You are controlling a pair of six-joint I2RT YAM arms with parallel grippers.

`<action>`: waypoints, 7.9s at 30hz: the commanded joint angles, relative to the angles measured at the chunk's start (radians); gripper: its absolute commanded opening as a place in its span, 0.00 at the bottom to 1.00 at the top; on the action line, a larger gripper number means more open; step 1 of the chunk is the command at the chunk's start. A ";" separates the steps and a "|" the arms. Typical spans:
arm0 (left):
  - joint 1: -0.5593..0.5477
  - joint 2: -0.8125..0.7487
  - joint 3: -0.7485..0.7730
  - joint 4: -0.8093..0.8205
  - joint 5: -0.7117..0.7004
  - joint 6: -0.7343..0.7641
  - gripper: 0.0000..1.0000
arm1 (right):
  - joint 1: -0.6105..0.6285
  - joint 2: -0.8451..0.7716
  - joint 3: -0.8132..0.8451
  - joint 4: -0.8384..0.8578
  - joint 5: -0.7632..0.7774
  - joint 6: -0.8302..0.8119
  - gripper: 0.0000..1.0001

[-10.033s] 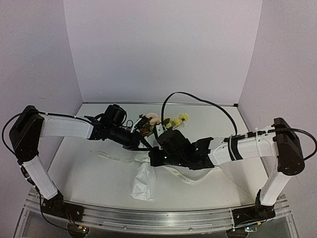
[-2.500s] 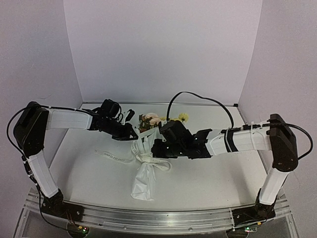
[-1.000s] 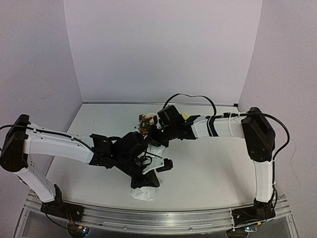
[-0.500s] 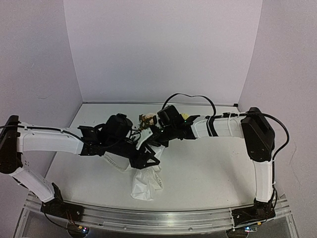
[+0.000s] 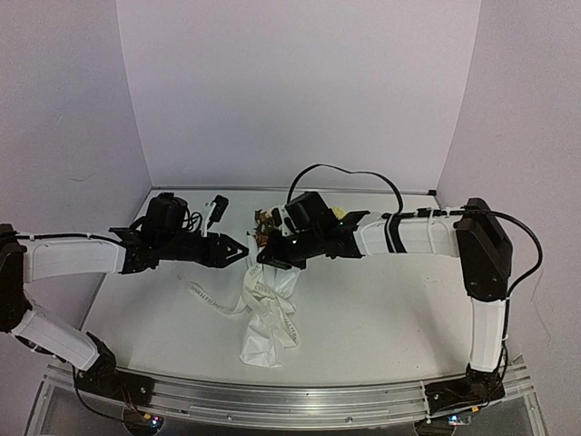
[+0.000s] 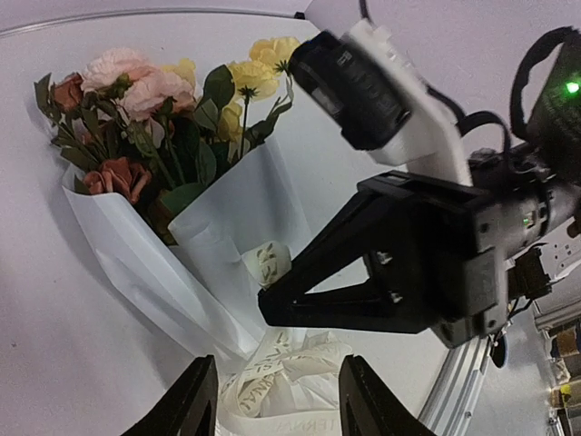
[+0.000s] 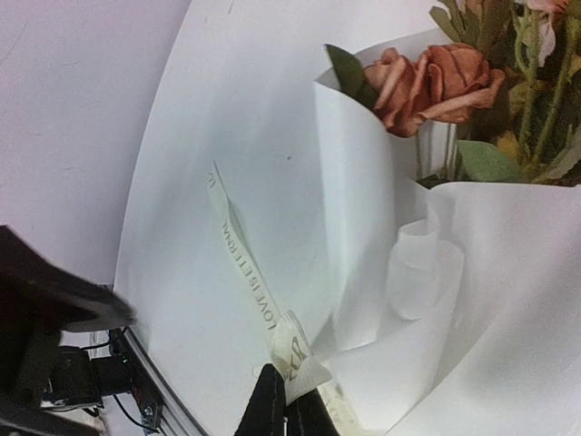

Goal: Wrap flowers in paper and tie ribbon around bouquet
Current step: Cross the half-tied ribbon over the folded bouquet.

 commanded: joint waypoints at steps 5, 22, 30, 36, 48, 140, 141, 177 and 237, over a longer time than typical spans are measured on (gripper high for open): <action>-0.001 0.065 0.012 0.070 0.110 -0.004 0.52 | 0.022 -0.086 0.008 0.018 -0.006 -0.014 0.00; -0.001 0.149 0.009 0.140 0.154 -0.003 0.49 | 0.040 -0.052 0.057 0.023 -0.038 0.017 0.00; -0.001 0.203 0.011 0.189 0.197 -0.034 0.17 | 0.048 -0.046 0.064 0.017 -0.024 0.022 0.00; -0.001 0.190 -0.022 0.231 0.160 -0.075 0.00 | 0.051 -0.099 0.000 -0.004 0.018 -0.003 0.18; -0.001 0.152 -0.054 0.256 0.054 -0.158 0.00 | 0.157 -0.287 -0.214 -0.132 0.252 -0.126 0.43; -0.001 -0.073 -0.190 0.157 0.042 -0.148 0.00 | 0.035 -0.428 -0.623 -0.678 0.814 0.278 0.00; -0.001 -0.079 -0.193 0.158 0.041 -0.148 0.00 | 0.028 -0.430 -0.624 -0.688 0.822 0.289 0.00; -0.223 0.460 -0.022 0.942 -0.004 -0.659 0.00 | -0.349 -0.560 -0.559 -0.729 0.792 0.067 0.00; -0.194 0.185 0.037 0.158 -0.107 -0.350 0.00 | 0.296 -0.197 -0.439 -0.047 0.578 -0.388 0.18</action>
